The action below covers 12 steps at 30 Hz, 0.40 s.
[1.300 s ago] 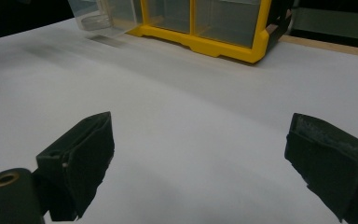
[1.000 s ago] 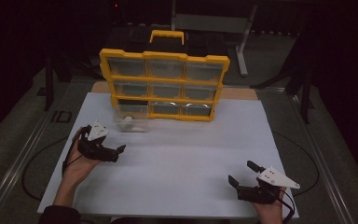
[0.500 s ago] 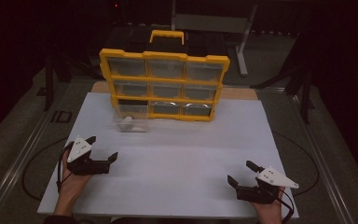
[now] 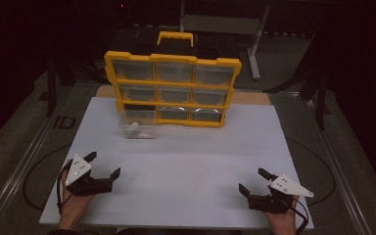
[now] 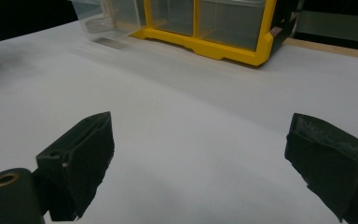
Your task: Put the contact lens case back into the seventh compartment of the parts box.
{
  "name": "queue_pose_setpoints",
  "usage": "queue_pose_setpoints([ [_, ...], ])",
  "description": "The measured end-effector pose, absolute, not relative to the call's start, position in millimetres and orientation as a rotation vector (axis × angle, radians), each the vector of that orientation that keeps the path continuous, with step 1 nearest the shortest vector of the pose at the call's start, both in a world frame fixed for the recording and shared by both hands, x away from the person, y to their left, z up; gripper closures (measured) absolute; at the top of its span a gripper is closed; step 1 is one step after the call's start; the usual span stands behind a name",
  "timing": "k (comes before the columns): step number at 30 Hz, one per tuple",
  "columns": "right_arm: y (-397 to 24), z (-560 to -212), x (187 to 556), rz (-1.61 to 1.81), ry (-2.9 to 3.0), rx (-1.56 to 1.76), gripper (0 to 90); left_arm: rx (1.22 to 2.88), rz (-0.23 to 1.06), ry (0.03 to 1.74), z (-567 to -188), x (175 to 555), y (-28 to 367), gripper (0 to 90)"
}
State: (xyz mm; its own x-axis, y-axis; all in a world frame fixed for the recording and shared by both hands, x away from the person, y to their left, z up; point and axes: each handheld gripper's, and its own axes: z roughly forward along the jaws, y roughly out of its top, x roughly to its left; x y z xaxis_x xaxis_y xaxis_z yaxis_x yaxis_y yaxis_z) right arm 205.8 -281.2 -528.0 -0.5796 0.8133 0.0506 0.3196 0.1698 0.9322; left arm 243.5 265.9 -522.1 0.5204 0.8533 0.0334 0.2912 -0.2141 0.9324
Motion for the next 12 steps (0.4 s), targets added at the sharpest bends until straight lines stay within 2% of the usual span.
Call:
queue_pose_setpoints([
  [12,-283.3,-528.0,207.5,1.394,1.979,1.074,7.8,1.719,0.717,0.942,-519.1,236.9,267.1,0.1],
])
